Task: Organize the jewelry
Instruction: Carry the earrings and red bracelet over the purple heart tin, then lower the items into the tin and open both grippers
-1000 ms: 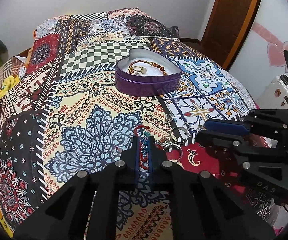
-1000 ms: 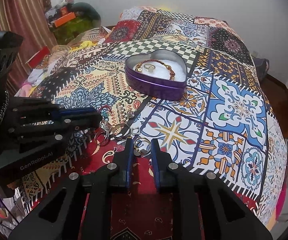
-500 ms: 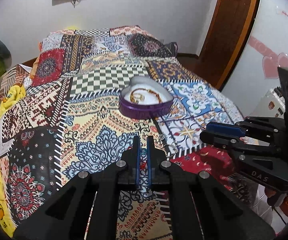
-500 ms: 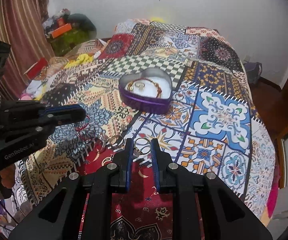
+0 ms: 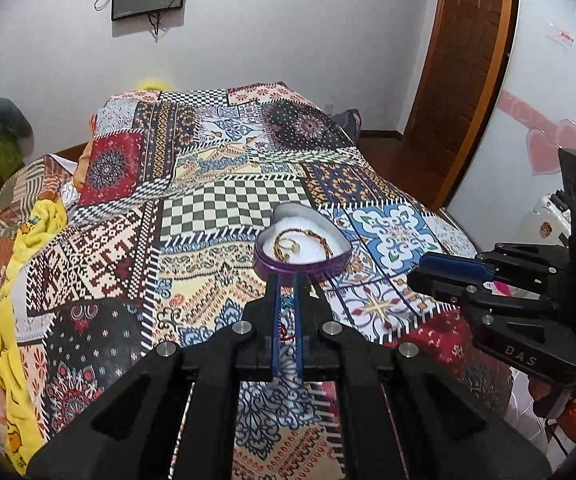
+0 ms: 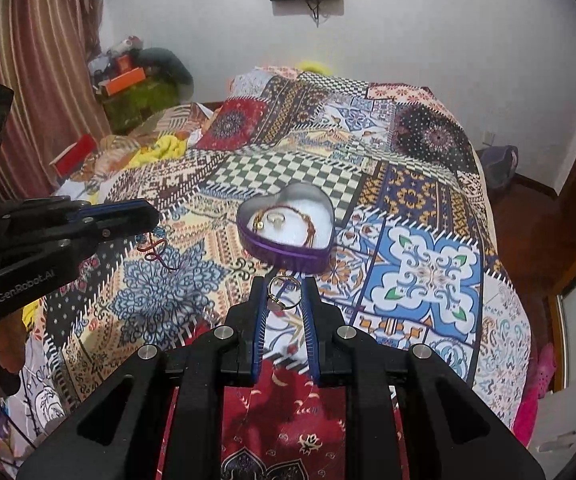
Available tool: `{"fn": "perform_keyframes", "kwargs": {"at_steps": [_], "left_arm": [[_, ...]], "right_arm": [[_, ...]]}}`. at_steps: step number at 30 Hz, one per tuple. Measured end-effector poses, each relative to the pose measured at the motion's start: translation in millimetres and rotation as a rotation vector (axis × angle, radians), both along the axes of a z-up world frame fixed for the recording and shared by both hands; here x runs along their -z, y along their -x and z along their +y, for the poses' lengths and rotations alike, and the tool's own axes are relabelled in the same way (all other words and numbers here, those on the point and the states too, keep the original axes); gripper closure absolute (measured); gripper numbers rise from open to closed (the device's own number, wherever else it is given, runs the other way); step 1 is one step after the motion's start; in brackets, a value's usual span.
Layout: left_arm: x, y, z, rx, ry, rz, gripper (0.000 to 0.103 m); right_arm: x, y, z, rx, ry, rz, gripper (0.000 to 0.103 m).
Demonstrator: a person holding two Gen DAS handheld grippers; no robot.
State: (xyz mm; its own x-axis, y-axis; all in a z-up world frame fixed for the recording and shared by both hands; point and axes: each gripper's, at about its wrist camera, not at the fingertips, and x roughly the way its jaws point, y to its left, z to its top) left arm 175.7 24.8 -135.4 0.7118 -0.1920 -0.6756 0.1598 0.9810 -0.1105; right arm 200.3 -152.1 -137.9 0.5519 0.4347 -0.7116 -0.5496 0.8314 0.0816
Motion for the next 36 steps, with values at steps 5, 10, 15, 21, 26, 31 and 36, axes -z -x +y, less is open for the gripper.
{"fn": "perform_keyframes", "kwargs": {"at_steps": [5,10,15,21,26,31,36], "left_arm": [[-6.8,-11.0,-1.5,0.003,-0.004,-0.022,0.099],[-13.3,-21.3,-6.4,0.015,-0.003,-0.044,0.099],[-15.0,-35.6,-13.5,0.031,0.005,-0.052,0.099],[-10.4,-53.5,-22.4,0.057,0.009,-0.042,0.099],[-3.8,-69.9,-27.9,0.073,0.014,-0.024,0.099],[5.2,-83.6,-29.1,0.079,0.021,-0.001,0.099],[17.0,-95.4,-27.2,0.081,0.032,0.037,0.099]], "right_arm": [[-6.1,-7.0,0.3,0.006,-0.011,-0.016,0.088],[-9.3,-17.6,0.0,0.016,-0.023,-0.027,0.088],[-9.8,-30.6,-2.3,0.026,-0.032,-0.031,0.088],[-11.1,-45.1,-1.8,0.028,-0.016,-0.048,0.088],[-11.6,-54.7,-1.2,0.027,-0.008,-0.053,0.088],[-9.3,-62.2,0.1,0.021,-0.002,-0.046,0.088],[-2.4,-69.3,3.3,0.007,0.011,-0.027,0.088]]}}
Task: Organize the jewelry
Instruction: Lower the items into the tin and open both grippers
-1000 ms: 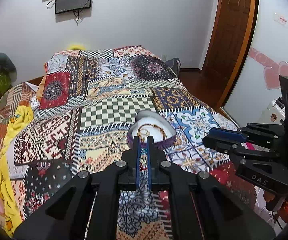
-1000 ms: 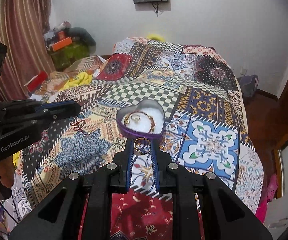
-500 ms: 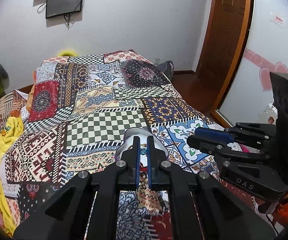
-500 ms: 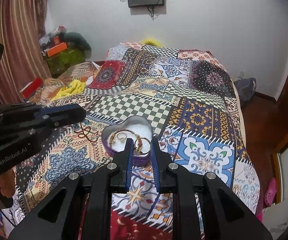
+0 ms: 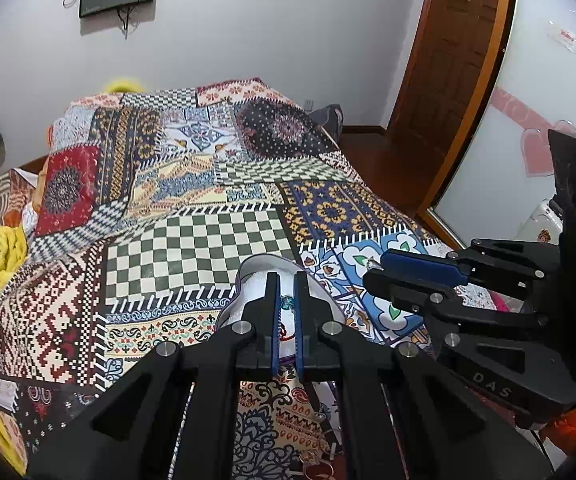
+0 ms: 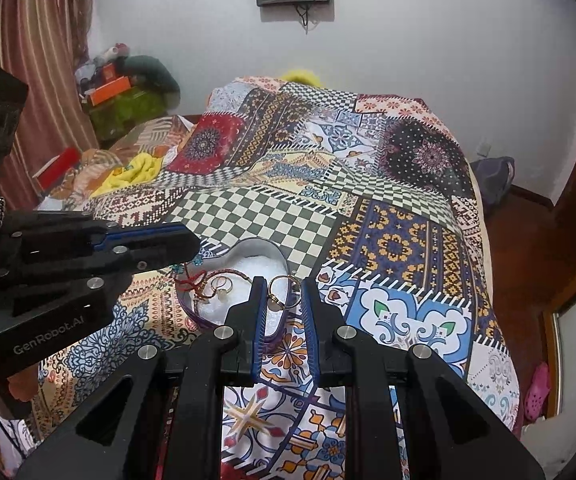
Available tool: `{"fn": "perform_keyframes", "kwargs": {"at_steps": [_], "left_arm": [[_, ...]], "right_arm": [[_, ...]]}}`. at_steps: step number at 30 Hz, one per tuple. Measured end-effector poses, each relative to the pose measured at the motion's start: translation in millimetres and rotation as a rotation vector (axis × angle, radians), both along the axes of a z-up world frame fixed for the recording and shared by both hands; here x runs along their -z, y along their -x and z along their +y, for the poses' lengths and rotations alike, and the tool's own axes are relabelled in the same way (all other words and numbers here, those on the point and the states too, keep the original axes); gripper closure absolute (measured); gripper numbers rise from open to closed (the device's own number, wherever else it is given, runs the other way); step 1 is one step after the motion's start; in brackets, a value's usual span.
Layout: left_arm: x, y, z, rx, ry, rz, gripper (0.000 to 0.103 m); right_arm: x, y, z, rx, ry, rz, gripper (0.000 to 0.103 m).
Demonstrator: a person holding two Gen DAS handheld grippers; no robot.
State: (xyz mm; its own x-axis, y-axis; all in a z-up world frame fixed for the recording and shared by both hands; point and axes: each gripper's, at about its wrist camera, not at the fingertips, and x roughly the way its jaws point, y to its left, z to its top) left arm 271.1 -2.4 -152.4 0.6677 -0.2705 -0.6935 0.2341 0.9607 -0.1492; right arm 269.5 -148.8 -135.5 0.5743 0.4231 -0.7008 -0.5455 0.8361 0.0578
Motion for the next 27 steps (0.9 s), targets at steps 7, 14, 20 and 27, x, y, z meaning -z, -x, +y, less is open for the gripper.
{"fn": "perform_keyframes", "kwargs": {"at_steps": [7,14,20,27], "left_arm": [[16.3,-13.2,3.3,0.026,0.03,0.068,0.099],[25.0,-18.3,4.4,0.03,0.018,0.09,0.099],[28.8,-22.6,9.4,0.016,0.022,0.108,0.099],[32.1,-22.9,10.5,0.024,0.016,0.123,0.099]], "right_arm": [[12.8,-7.6,12.1,-0.04,0.024,0.043,0.088],[24.2,-17.1,23.3,-0.076,0.048,0.091,0.088],[32.5,-23.9,29.7,-0.1,0.067,0.133,0.088],[37.7,-21.9,38.9,-0.122,0.101,0.143,0.088]]}}
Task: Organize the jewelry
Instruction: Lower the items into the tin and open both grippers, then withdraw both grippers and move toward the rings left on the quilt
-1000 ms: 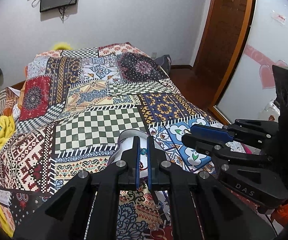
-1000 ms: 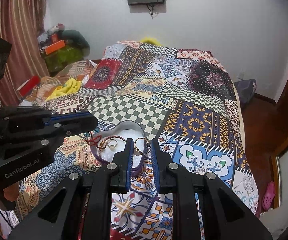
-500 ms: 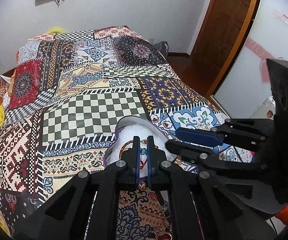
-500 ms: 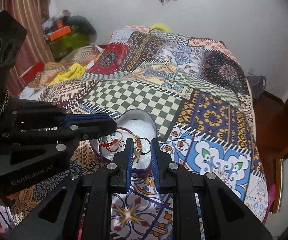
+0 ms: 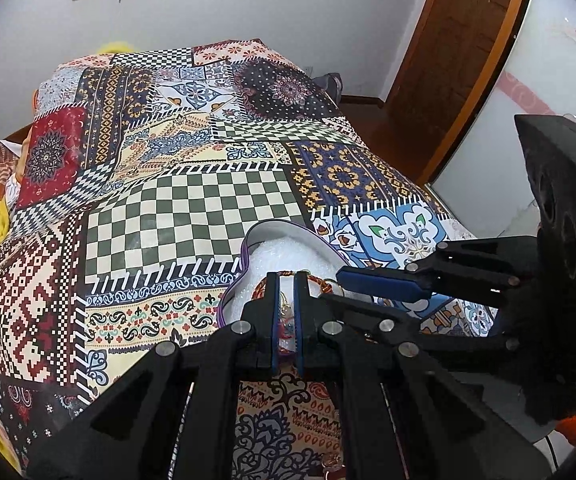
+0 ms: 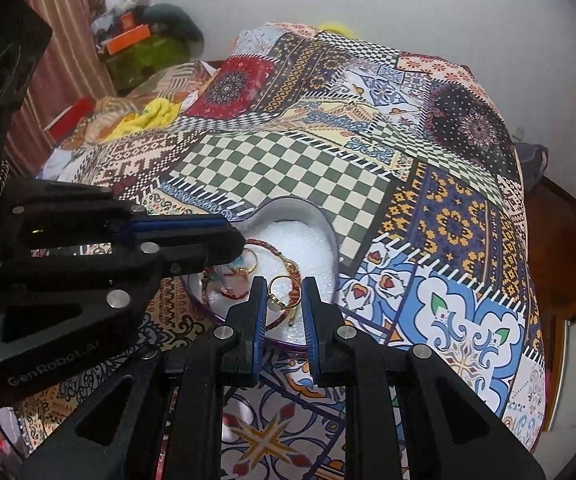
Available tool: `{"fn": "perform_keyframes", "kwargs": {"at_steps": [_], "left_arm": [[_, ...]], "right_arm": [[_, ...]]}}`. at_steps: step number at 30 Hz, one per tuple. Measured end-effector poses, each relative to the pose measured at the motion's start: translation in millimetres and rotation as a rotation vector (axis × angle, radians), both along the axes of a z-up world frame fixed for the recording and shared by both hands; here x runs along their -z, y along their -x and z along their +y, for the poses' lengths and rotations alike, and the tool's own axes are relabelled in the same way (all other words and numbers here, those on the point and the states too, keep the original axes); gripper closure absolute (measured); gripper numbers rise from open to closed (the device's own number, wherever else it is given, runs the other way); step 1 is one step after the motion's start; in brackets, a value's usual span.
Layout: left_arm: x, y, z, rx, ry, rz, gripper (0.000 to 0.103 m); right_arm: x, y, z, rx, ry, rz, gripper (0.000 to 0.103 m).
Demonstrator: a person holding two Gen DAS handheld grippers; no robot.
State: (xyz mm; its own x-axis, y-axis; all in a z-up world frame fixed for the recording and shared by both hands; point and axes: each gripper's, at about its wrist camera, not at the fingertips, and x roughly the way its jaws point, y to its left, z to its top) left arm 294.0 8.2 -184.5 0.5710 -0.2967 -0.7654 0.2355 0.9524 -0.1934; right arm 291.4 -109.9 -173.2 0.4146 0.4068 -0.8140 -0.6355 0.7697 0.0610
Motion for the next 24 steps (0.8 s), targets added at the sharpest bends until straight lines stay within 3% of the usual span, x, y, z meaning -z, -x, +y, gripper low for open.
{"fn": "perform_keyframes", "kwargs": {"at_steps": [24], "left_arm": [[-16.5,25.4,21.2,-0.059,-0.055,-0.042,0.094]], "right_arm": [[-4.8,7.4,8.3,0.026,0.072,-0.03,0.087]]}}
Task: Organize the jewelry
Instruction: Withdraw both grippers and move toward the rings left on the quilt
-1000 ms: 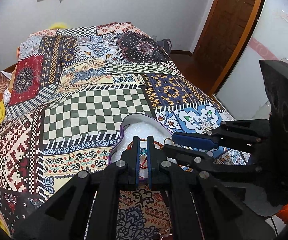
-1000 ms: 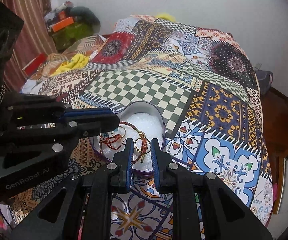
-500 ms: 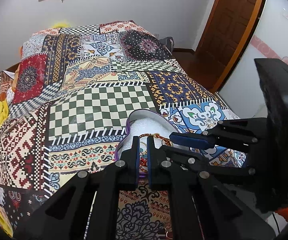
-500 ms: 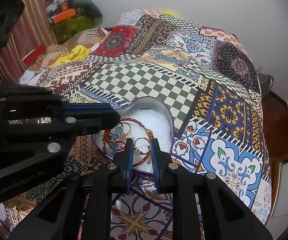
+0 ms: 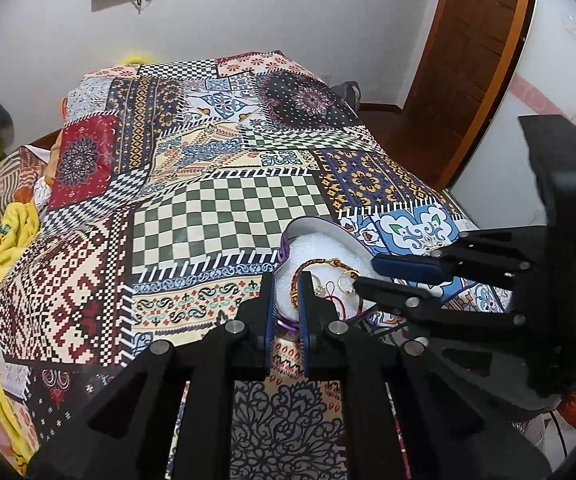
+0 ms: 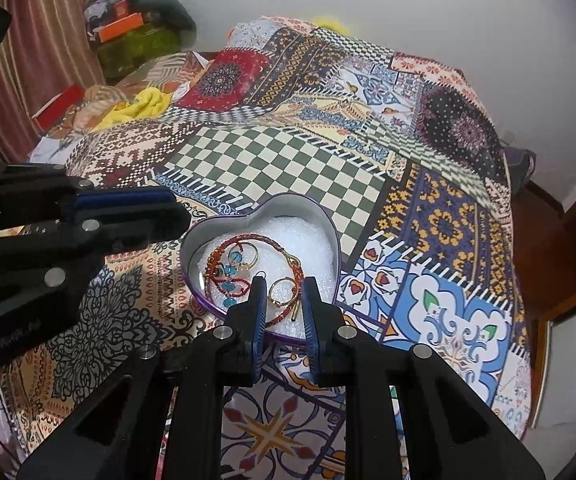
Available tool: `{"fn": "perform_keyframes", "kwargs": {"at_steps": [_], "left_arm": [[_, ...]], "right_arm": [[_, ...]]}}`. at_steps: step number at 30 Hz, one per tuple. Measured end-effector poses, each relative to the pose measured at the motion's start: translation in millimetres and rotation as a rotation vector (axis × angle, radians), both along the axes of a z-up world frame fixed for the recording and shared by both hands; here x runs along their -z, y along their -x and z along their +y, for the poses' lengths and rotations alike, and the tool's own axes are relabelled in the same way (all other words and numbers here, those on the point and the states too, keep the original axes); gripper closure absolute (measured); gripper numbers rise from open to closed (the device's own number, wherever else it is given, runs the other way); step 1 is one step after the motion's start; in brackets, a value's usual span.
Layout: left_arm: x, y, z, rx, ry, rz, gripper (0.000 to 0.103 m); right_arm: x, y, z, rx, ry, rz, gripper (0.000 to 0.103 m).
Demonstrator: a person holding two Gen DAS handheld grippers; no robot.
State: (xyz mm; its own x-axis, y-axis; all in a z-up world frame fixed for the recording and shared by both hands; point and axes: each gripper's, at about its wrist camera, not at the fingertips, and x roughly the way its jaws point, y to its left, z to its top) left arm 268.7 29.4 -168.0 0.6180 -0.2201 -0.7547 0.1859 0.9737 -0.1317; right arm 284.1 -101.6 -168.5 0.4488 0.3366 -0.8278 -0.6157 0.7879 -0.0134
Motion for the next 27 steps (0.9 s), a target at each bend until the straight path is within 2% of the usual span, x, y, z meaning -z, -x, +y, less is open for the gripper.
{"fn": "perform_keyframes", "kwargs": {"at_steps": [2,5,7,9,12,16,22,27], "left_arm": [[-2.4,3.9,1.7,-0.006,-0.004,-0.005,0.093],[-6.4,8.3,2.1,-0.012,-0.011,-0.011,0.084],[-10.9,12.9,3.0,-0.017,-0.012,-0.021,0.076],[-17.2,19.0,3.1,-0.019,-0.013,-0.035,0.076],[-26.1,28.4,2.2,-0.02,-0.018,-0.051,0.075],[-35.1,43.5,1.0,-0.019,-0.028,-0.072,0.065],[-38.4,67.4,-1.0,-0.009,-0.055,-0.072,0.063],[-28.6,81.6,0.4,-0.006,-0.069,-0.041,0.062]], "right_arm": [[-6.1,4.4,-1.8,0.0,-0.007,-0.01,0.087],[-13.0,9.6,-3.8,0.004,-0.018,-0.019,0.082],[-20.2,15.4,-7.2,0.015,-0.027,-0.038,0.07],[-25.5,19.6,-9.7,0.024,-0.04,-0.054,0.065],[-33.5,26.6,-15.0,0.035,-0.054,-0.065,0.065],[-42.7,39.1,-22.8,0.051,-0.067,-0.085,0.065],[-52.7,57.4,-35.2,0.067,-0.099,-0.095,0.065],[-51.3,70.5,-41.3,0.075,-0.112,-0.085,0.065]]}}
